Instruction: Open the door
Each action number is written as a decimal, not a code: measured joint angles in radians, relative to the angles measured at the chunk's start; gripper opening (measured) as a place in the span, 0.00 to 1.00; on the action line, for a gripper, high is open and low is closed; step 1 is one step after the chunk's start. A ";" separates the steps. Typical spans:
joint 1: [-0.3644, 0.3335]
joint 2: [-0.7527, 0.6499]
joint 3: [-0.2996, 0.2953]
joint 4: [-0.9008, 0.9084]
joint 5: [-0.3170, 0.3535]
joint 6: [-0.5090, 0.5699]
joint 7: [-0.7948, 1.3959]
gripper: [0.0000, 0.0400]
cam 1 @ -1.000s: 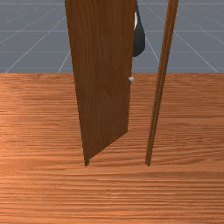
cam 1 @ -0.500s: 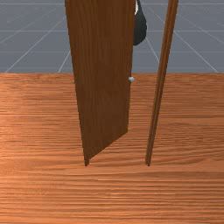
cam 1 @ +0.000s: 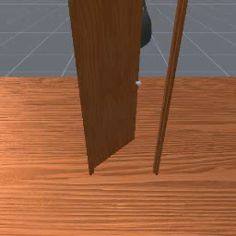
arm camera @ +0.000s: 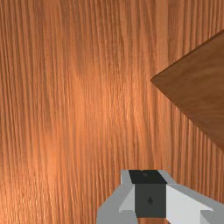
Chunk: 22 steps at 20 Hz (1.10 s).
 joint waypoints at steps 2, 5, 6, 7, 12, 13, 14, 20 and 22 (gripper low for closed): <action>-0.005 0.001 0.001 -0.001 0.006 0.002 -0.009 0.00; -0.006 0.001 0.000 -0.004 0.006 0.004 -0.012 0.00; -0.005 0.001 -0.001 -0.003 0.004 0.004 -0.008 0.00; -0.007 -0.001 -0.001 -0.007 0.007 0.011 -0.012 0.00; -0.010 -0.006 -0.001 -0.014 0.006 0.009 -0.020 0.00; -0.009 -0.006 -0.003 -0.013 0.002 0.009 -0.014 0.00; -0.011 -0.005 -0.003 -0.013 0.006 0.009 -0.019 0.00; -0.018 -0.010 0.005 -0.010 0.036 0.000 -0.032 0.00; -0.022 -0.013 0.014 -0.006 0.068 -0.011 -0.050 0.00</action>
